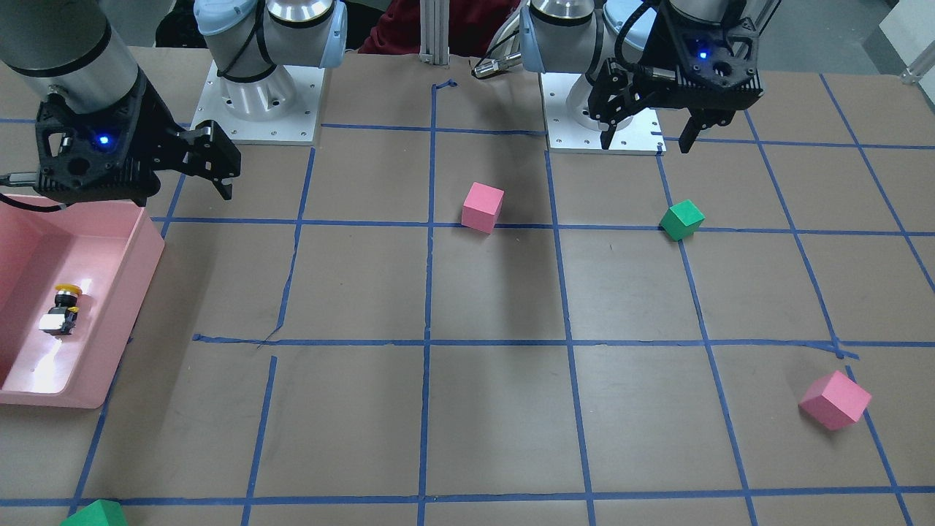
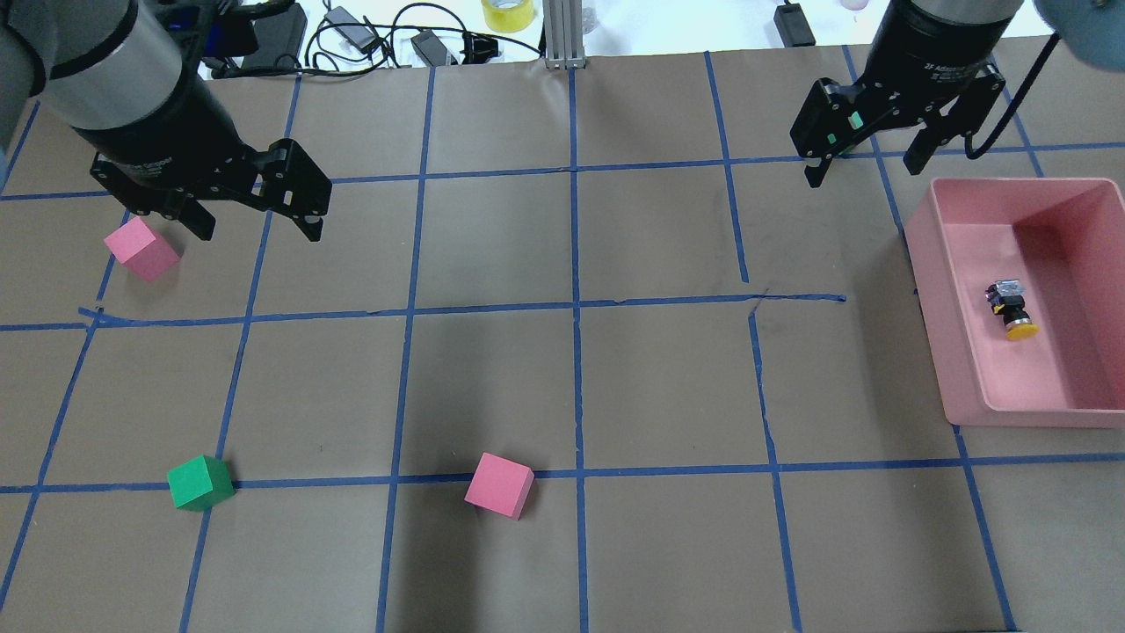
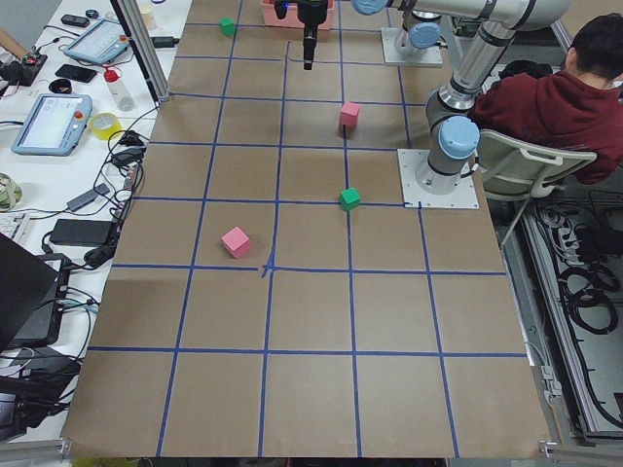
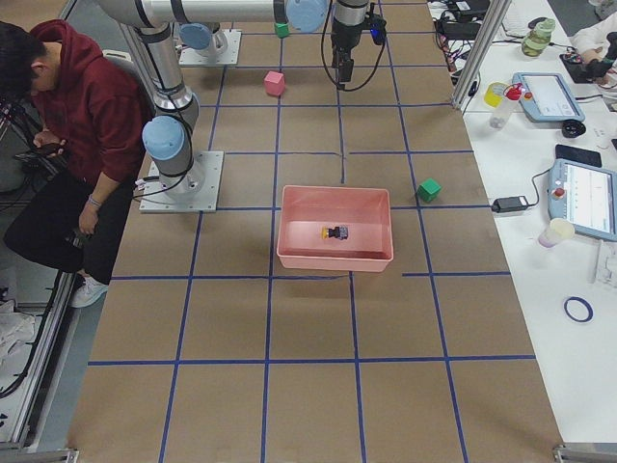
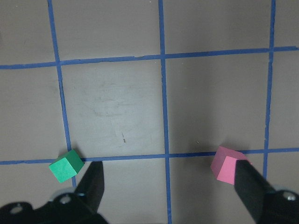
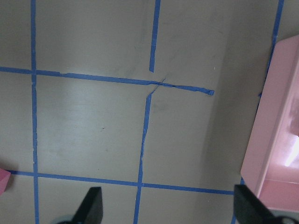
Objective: Align button upright
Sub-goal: 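Move the right gripper toward the pink bin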
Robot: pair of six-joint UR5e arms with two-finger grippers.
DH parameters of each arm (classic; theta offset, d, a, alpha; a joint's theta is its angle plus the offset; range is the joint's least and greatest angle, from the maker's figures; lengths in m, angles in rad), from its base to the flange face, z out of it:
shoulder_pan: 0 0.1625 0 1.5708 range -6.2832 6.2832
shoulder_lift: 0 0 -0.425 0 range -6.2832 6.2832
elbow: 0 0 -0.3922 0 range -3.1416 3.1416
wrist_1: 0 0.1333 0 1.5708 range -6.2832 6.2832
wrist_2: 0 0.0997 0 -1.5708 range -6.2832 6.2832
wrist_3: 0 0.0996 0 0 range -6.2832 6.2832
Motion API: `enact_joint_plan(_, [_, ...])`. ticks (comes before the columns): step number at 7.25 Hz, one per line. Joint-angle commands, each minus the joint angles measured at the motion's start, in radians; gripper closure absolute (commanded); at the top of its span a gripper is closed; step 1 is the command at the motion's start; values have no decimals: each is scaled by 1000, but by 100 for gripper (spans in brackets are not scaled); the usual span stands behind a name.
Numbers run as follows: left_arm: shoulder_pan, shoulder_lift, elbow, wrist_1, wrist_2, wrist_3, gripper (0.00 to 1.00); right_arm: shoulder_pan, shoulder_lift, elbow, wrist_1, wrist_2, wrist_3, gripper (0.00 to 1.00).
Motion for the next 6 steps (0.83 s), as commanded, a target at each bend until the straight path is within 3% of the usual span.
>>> enact_joint_plan(1, [-2, 0, 0, 0, -1, 0, 0, -2, 2, 9, -11, -9, 2, 0])
enact_joint_plan(3, [0, 0, 0, 0, -1, 0, 0, -17, 13, 13, -92, -123, -1, 0])
enact_joint_plan(5, [-2, 0, 0, 0, -3, 0, 0, -157, 30, 54, -172, -106, -55, 0])
enact_joint_plan(6, [-2, 0, 0, 0, -3, 0, 0, -228, 37, 123, -308, -105, -123, 0])
